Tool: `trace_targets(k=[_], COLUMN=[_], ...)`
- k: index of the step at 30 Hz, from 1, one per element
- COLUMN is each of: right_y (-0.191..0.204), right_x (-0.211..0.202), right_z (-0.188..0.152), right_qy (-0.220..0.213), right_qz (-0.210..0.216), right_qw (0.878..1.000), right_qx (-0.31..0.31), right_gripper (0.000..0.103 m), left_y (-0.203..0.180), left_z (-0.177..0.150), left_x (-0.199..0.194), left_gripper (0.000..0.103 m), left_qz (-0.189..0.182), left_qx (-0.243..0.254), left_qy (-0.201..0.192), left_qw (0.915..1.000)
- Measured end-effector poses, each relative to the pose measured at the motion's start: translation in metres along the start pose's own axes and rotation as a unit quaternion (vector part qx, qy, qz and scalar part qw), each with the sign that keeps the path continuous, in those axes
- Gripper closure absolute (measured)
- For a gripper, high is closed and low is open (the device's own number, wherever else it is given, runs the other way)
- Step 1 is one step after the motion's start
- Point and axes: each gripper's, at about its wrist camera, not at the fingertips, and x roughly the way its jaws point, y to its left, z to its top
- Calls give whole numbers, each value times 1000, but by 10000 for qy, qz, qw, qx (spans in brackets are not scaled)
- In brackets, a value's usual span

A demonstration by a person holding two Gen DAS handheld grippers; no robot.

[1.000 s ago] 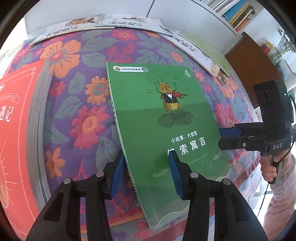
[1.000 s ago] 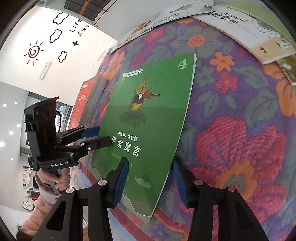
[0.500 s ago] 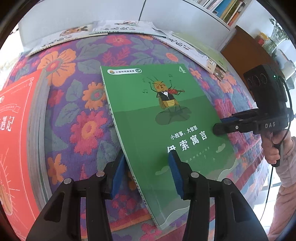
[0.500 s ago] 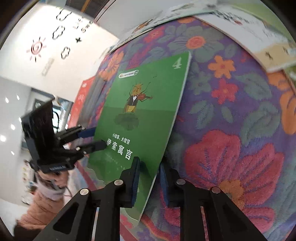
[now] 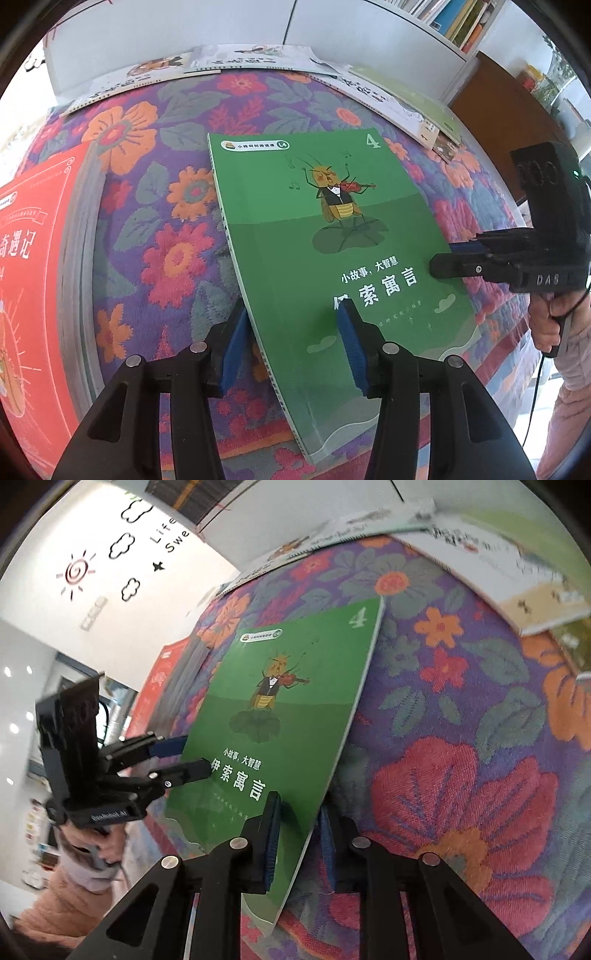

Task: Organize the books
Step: 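Carry the green book upright with both grippers toward the stacked books, then lower the green book onto the red book with both grippers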

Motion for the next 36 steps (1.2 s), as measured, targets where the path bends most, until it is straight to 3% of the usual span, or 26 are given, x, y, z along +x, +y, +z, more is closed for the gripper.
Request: trace_targets(k=[3, 7, 28, 36], right_y=[11, 21, 68, 102], right_x=[-2, -9, -53, -62], right_z=[-2, -5, -30, -29], right_qy=[-76, -261, -676, -857], right_qz=[-318, -401, -668, -824], right_qw=[9994, 9986, 9913, 9848], right_qx=[-96, -225, -905, -1264], right_gripper=[82, 82, 82, 82], left_y=[-1, -12, -27, -15], left_z=[1, -2, -5, -7], left_x=[-1, -4, -43, -72], left_gripper=[59, 59, 59, 59], left_qz=[44, 263, -65, -104], left_qx=[-30, 177, 170, -56], left_qy=[43, 54, -174, -441], left_qw=[10000, 9995, 9997, 9990])
